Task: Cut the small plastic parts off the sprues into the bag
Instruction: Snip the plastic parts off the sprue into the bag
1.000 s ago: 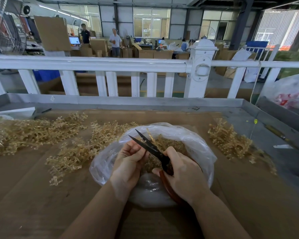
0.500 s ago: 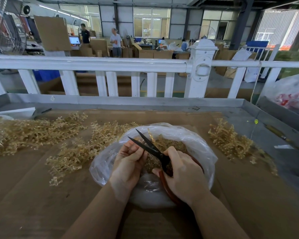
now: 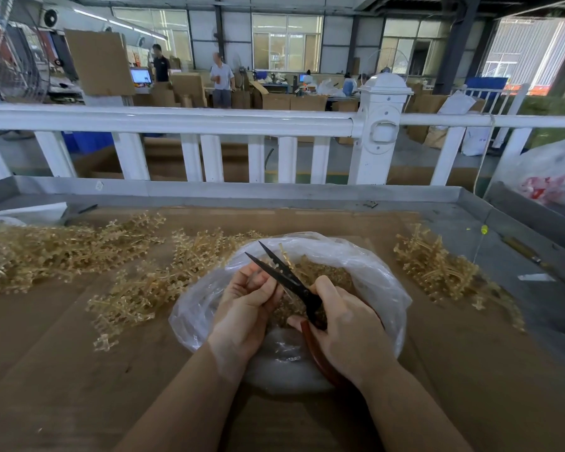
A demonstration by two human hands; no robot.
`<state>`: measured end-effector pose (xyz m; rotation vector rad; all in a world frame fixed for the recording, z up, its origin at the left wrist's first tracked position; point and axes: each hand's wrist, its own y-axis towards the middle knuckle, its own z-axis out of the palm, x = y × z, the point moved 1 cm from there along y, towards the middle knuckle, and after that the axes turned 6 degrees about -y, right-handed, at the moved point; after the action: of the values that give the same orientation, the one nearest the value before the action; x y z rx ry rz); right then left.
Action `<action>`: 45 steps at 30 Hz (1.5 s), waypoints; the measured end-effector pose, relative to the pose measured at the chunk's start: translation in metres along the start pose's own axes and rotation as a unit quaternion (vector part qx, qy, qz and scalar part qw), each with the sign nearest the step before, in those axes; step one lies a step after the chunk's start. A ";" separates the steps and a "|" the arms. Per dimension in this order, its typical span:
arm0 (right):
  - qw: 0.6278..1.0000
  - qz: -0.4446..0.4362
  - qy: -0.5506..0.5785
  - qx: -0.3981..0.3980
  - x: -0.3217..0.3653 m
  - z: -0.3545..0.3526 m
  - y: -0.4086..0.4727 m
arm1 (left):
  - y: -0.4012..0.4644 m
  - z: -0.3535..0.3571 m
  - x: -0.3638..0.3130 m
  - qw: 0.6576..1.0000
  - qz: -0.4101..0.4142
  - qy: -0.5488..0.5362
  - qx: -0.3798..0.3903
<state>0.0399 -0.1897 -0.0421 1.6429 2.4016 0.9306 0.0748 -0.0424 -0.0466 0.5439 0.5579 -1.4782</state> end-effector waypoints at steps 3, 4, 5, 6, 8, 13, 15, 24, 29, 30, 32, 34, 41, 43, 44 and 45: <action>1.000 -0.002 0.003 -0.001 0.000 0.001 0.000 | 0.001 0.000 0.000 1.000 -0.003 -0.002 0.005; 1.000 -0.002 0.002 -0.002 0.001 0.001 0.000 | 0.001 0.000 0.000 1.000 -0.005 -0.003 0.006; 1.000 -0.001 -0.001 -0.002 0.001 0.001 0.000 | 0.001 0.000 0.000 1.000 -0.006 -0.003 0.007; 1.000 0.001 -0.004 -0.004 0.002 0.002 0.000 | 0.001 0.000 0.000 1.000 -0.008 -0.003 0.006; 1.000 0.002 -0.013 -0.010 0.002 0.003 0.001 | 0.000 -0.001 -0.001 1.000 -0.013 -0.002 0.002; 1.000 0.009 -0.019 -0.011 0.000 0.002 -0.001 | -0.002 0.000 -0.002 0.999 -0.035 0.002 -0.011; 1.000 0.009 -0.019 -0.012 -0.001 0.001 -0.001 | -0.002 0.000 -0.003 0.999 -0.044 0.000 -0.009; 1.000 0.008 -0.014 -0.002 -0.004 0.000 -0.003 | -0.002 -0.002 0.002 0.997 0.032 0.014 -0.065; 1.000 0.008 -0.004 -0.003 -0.005 -0.002 -0.004 | 0.000 -0.001 0.003 0.997 0.042 0.041 -0.058; 1.000 0.007 -0.005 0.000 -0.005 -0.002 -0.004 | 0.001 -0.001 0.003 0.996 0.044 0.042 -0.064; 1.000 0.006 -0.006 0.002 -0.005 -0.002 -0.004 | 0.001 -0.001 0.004 0.995 0.050 0.033 -0.081; 1.000 0.008 -0.007 -0.004 -0.005 -0.003 -0.004 | 0.002 -0.001 0.003 0.993 0.058 0.024 -0.103; 0.999 0.031 -0.001 -0.027 -0.007 -0.004 -0.004 | 0.001 0.001 0.002 0.990 0.033 0.029 -0.134; 0.999 0.030 -0.008 -0.018 -0.007 -0.002 -0.004 | 0.001 0.000 0.001 0.992 0.020 0.024 -0.123; 0.999 0.031 -0.006 -0.017 -0.007 -0.001 -0.004 | 0.000 0.000 0.000 0.993 0.016 0.023 -0.113; 0.999 0.034 -0.004 -0.017 -0.008 -0.001 -0.004 | 0.000 0.000 0.000 0.994 0.016 0.022 -0.104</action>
<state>0.0394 -0.1977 -0.0451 1.7227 2.3252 0.9679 0.0743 -0.0426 -0.0465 0.4205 0.7250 -1.3623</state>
